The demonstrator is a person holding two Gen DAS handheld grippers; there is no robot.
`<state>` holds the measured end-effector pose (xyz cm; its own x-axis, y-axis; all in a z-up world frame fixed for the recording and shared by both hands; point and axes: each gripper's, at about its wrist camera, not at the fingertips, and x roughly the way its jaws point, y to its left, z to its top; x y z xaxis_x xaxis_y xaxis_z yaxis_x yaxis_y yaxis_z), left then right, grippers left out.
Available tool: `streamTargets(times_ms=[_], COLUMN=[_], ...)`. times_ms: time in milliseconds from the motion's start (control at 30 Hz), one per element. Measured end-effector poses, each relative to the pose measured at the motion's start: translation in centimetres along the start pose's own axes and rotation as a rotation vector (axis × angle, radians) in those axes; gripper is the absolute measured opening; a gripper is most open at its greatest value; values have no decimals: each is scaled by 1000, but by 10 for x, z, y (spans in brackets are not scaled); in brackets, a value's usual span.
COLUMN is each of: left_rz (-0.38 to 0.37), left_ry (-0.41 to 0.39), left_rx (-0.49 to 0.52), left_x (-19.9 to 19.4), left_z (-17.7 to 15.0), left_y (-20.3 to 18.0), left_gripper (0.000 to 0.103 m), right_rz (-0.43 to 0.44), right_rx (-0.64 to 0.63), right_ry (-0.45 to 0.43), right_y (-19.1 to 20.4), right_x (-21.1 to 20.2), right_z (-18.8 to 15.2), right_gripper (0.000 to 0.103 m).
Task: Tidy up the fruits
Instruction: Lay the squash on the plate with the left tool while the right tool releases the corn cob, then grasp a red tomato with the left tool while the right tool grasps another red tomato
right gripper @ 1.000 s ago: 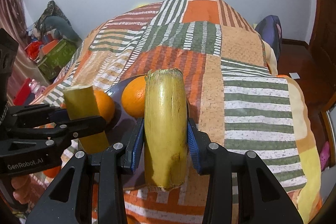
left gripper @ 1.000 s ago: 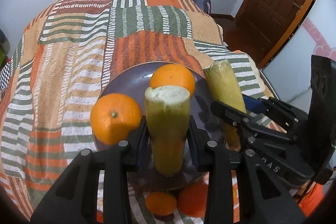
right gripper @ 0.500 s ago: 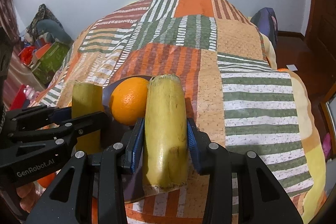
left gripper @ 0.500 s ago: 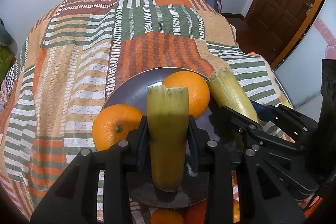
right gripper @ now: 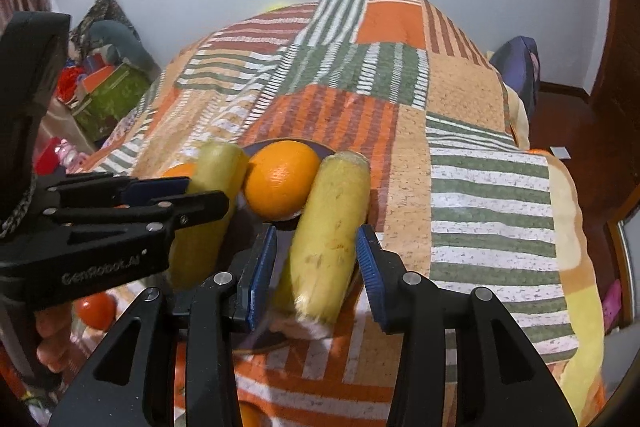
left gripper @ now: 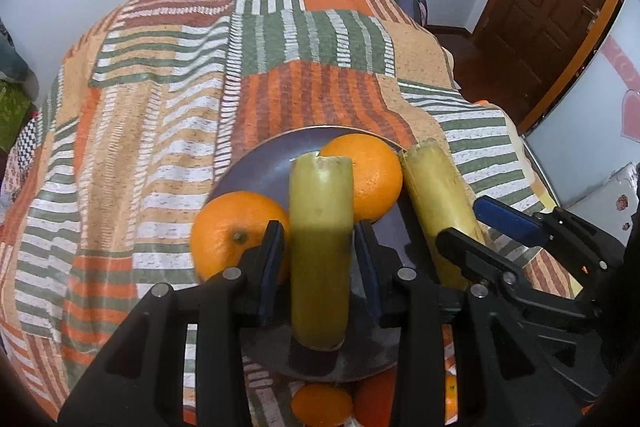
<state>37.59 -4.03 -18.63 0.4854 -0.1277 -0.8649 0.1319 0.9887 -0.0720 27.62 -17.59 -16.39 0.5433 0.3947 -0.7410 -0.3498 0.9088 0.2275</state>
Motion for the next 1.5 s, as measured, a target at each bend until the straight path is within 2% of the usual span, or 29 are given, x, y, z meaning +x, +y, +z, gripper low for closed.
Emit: streamTargets(times_ms=[300, 467, 700, 767, 1100, 1300, 1500], left_rz=[18, 43, 68, 74, 99, 89, 67], left_ry=[-62, -113, -119, -114, -29, 30, 71], left_rx=[11, 30, 33, 23, -15, -39, -42], left_x=[-49, -86, -114, -119, -115, -97, -81], left_z=[-19, -40, -70, -79, -123, -144, -155], left_y=[10, 19, 33, 39, 71, 84, 86], left_gripper=[41, 51, 57, 58, 60, 60, 60], right_rz=[8, 15, 29, 35, 60, 78, 73], right_rx=[-45, -62, -86, -92, -126, -150, -150], right_ry=[-41, -53, -52, -49, 9, 83, 119], right_y=[16, 26, 42, 46, 65, 75, 77], right_x=[-30, -45, -57, -58, -50, -31, -16], right_z=[-2, -7, -17, -21, -49, -65, -72], right_gripper=[40, 40, 40, 44, 46, 46, 46])
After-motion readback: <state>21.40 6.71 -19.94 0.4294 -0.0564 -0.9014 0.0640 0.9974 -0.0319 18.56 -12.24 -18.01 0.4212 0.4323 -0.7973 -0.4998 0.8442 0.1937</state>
